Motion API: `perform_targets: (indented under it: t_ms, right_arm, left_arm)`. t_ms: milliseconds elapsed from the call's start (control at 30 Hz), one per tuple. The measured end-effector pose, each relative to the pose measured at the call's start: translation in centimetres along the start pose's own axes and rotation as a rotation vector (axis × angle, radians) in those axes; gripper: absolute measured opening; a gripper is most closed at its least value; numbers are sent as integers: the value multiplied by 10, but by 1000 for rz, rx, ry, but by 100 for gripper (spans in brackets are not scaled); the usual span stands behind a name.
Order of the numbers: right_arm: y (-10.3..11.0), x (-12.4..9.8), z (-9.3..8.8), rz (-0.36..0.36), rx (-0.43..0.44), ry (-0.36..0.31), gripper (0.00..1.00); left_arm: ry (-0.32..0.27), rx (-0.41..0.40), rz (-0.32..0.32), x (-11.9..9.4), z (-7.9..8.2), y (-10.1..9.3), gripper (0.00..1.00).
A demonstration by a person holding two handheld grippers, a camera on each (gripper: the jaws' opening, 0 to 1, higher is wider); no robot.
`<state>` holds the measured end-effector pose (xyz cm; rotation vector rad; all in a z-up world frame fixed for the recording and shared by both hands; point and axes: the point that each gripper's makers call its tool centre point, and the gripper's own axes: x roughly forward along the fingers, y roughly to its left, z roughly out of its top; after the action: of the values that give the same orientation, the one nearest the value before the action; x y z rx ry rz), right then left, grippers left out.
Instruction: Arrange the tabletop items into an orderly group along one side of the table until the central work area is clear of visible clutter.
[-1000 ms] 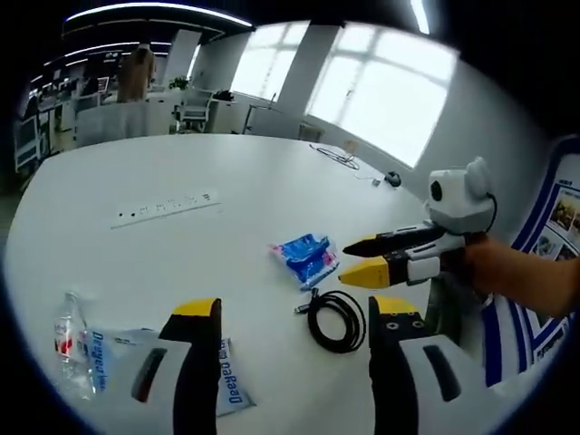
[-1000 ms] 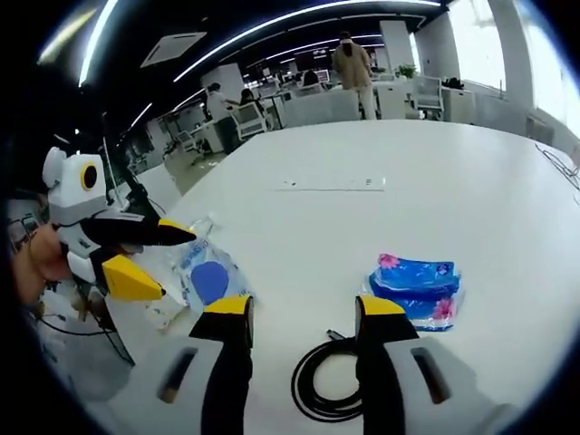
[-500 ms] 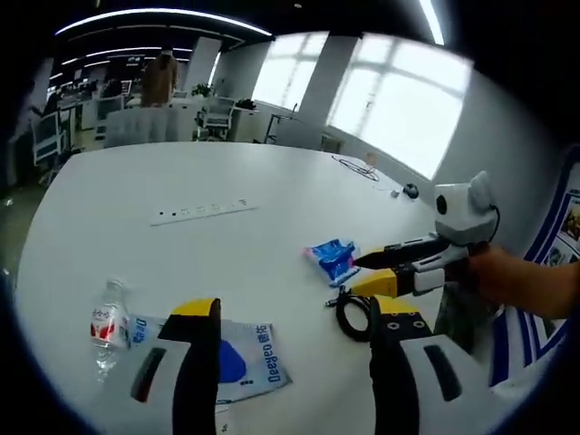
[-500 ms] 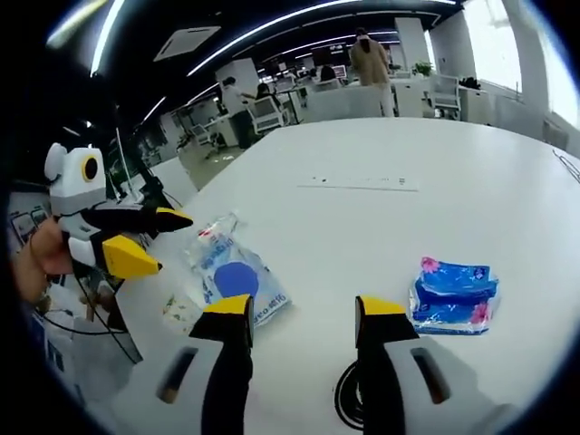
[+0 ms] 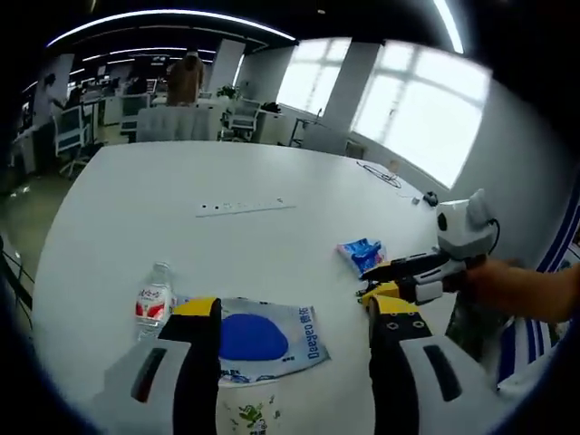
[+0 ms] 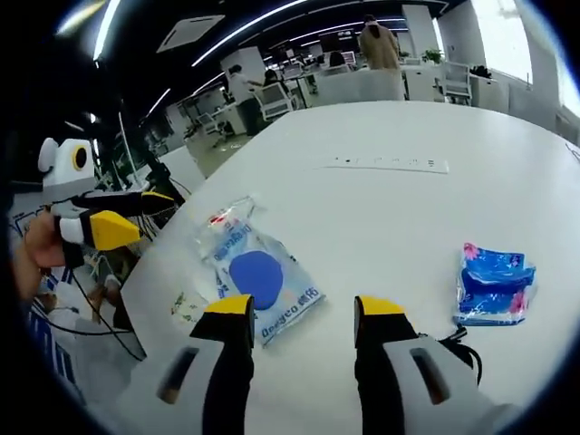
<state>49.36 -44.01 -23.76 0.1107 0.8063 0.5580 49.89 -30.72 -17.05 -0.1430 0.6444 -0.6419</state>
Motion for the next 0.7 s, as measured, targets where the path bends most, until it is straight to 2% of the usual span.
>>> perform_targets:
  t_ms: [367,700]
  right_arm:
    - [2,27,-15,-5,24,51,39]
    - [0,49,-28,-17,91,90,36]
  left_arm:
    - [4,-33,27,-9,-12,24,66]
    - [8,-52,39,-10,-21,40,65]
